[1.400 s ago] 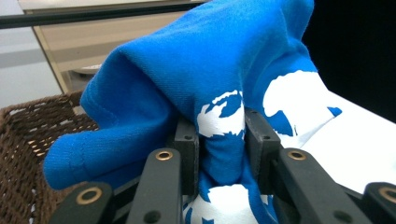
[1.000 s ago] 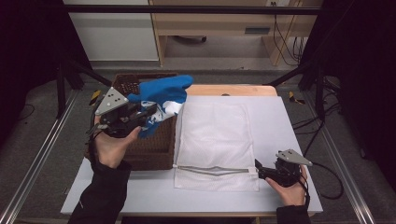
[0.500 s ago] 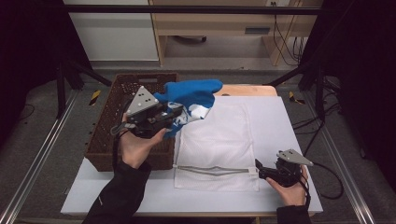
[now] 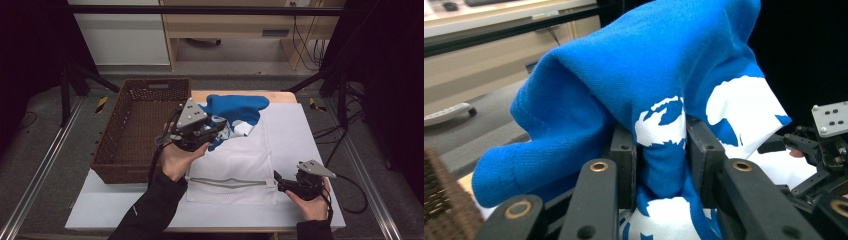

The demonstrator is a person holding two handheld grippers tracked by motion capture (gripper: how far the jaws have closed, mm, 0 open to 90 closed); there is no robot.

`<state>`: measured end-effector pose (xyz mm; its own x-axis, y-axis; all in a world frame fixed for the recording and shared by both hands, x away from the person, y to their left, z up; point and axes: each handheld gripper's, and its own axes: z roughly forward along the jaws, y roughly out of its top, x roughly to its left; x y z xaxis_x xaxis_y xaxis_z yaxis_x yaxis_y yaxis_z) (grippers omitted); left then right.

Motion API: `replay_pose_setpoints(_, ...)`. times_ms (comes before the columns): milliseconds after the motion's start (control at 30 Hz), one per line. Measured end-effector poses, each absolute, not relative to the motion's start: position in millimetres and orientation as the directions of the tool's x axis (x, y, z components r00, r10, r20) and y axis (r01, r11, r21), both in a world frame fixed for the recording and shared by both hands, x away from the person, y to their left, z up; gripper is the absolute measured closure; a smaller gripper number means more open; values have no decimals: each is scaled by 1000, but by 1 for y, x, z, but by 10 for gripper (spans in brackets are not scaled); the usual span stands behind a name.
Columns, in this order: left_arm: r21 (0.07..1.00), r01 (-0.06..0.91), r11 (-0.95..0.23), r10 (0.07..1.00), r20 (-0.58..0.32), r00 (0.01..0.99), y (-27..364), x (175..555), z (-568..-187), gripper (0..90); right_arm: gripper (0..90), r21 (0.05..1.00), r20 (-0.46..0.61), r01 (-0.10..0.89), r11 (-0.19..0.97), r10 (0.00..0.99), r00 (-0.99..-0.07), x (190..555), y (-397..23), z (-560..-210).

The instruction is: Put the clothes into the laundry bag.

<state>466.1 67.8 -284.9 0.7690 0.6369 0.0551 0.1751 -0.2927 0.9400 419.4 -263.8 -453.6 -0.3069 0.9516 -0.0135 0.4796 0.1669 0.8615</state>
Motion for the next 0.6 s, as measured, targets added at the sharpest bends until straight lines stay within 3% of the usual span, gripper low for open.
replay_pose_setpoints(600,880,266,-394,603,30,797,5,494,-368,695,62,862,0,482,157,951,-311,419,-264,-453)
